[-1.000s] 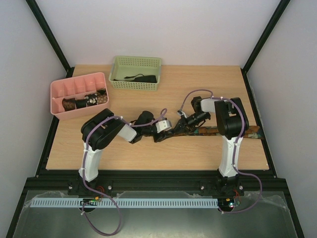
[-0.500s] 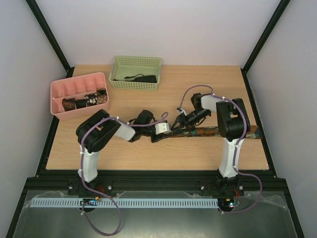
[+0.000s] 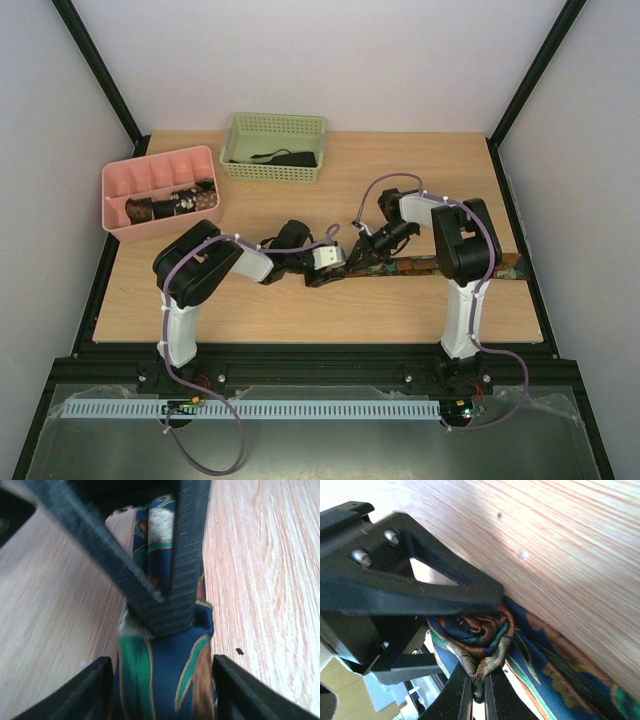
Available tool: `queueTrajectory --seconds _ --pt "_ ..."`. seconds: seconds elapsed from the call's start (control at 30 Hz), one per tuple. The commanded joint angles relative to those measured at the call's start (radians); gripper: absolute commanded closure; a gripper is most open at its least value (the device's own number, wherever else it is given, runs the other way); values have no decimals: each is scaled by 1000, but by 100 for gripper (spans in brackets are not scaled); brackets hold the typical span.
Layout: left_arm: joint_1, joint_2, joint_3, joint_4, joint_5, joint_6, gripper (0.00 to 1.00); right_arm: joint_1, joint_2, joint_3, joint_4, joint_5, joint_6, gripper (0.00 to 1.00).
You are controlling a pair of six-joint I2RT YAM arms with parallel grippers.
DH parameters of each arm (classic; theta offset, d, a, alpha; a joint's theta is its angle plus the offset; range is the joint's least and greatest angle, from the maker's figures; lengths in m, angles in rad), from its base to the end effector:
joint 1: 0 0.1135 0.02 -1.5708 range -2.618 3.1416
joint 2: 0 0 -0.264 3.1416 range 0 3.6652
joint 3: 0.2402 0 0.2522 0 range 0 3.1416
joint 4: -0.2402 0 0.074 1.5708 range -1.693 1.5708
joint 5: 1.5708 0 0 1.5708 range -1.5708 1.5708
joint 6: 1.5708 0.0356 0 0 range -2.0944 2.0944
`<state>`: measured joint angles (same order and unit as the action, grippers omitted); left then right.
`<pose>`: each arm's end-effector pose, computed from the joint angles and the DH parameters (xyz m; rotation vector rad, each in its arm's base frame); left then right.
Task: Roll the ties
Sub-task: Roll the tie at the center of the board.
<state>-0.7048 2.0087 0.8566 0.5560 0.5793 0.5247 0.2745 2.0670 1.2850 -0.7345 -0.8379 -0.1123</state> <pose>0.2709 -0.2560 0.0949 1.4951 1.5375 -0.7297 0.3462 0.1250 0.1179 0.5824 -2.7941 -1.2730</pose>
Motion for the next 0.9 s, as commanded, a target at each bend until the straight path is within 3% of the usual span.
queueTrajectory --seconds 0.0,0.2,0.4,0.53,0.63,0.73,0.87 --pt "26 -5 -34 -59 54 -55 38 -25 35 -52 4 141 -24 99" --pt "23 -5 -38 70 141 -133 32 -31 82 -79 86 271 -27 99" --pt "2 87 -15 198 96 -236 33 -28 90 -88 122 273 -17 99" --pt "-4 116 -7 200 64 -215 42 -12 102 -74 138 245 -17 98" --pt "-3 97 -6 106 18 -136 57 3 110 -38 129 223 -20 95" --pt "14 33 -56 13 -30 -41 68 2 104 8 81 207 -37 85" --pt "25 -18 -73 -131 -75 35 72 -10 43 47 -3 141 -70 67"
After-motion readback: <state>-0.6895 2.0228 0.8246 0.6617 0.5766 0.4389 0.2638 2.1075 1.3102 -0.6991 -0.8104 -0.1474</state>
